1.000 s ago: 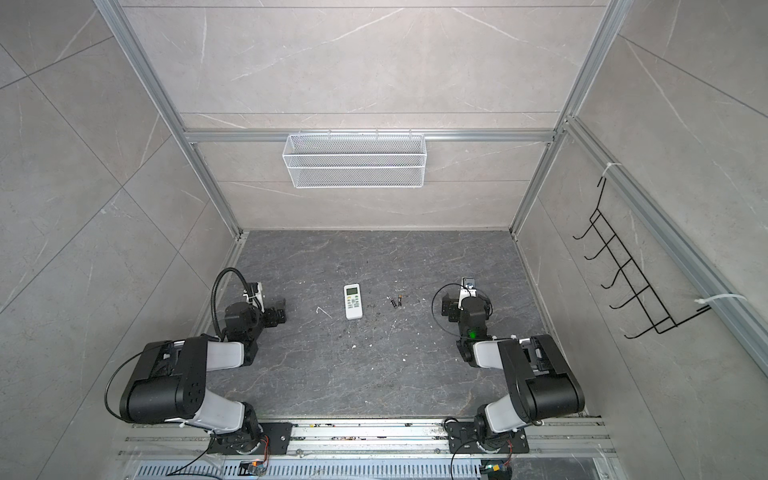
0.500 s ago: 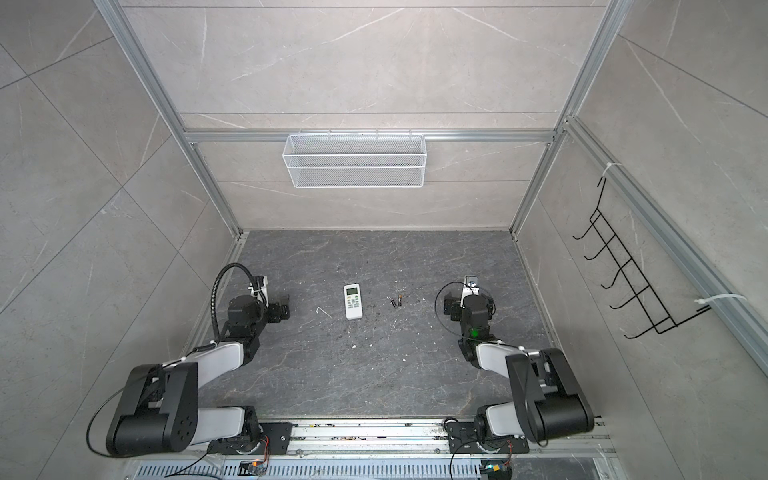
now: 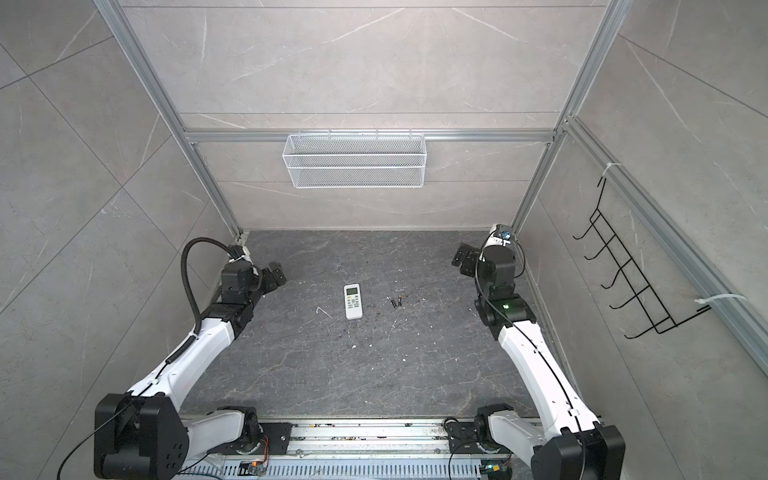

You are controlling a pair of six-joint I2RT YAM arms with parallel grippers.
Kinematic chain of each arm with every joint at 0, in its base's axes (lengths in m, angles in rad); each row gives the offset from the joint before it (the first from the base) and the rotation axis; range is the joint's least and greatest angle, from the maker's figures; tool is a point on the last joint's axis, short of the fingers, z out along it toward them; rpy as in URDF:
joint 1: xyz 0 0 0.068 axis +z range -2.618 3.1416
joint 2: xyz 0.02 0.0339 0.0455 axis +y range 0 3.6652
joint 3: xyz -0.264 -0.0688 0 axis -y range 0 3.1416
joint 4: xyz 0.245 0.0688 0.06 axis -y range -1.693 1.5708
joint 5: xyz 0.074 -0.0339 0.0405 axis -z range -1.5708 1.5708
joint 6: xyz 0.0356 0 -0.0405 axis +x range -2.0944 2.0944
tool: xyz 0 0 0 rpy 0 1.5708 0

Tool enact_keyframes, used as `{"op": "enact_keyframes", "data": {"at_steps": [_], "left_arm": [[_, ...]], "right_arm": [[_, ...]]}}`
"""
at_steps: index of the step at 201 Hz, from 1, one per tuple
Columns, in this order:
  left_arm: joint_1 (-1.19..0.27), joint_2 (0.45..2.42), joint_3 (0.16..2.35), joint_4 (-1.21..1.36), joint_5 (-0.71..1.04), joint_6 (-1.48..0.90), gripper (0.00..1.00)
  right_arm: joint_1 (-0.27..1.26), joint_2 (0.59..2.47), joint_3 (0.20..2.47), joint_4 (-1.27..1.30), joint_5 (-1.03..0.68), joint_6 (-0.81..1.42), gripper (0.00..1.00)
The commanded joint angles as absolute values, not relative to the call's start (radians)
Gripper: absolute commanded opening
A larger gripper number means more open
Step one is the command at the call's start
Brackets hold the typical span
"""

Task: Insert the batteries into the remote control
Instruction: 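Move the left gripper over the white remote while the right gripper approaches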

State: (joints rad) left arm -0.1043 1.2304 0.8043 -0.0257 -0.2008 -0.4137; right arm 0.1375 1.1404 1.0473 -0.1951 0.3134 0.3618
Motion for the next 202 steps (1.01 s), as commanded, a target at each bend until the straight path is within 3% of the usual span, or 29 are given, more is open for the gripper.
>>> {"op": "enact_keyframes", "data": {"at_steps": [1, 53, 84, 115, 147, 202], "left_arm": [[-0.104, 1.203, 0.769, -0.084, -0.182, -0.494, 1.00], [-0.096, 1.129, 0.629, -0.021, -0.283, -0.656, 1.00], [-0.094, 1.187, 0.693, -0.090, -0.185, -0.658, 1.00], [-0.110, 1.286, 0.721, -0.042, 0.016, -0.680, 1.00], [-0.224, 1.345, 0.719, -0.023, -0.020, -0.729, 0.99], [-0.353, 1.445, 0.775, -0.114, -0.044, -0.819, 0.95]], "right_arm": [[0.135, 1.177, 1.101, -0.511, 0.422, 0.527, 0.99], [0.135, 1.071, 0.941, -0.292, 0.298, 0.484, 0.99], [0.135, 1.089, 0.826, -0.065, 0.173, 0.448, 0.99], [0.135, 1.164, 0.847, -0.103, 0.118, 0.458, 0.99], [0.149, 1.200, 0.758, 0.019, -0.061, 0.468, 0.99], [0.374, 1.206, 0.547, 0.240, 0.124, 0.424, 0.99]]}}
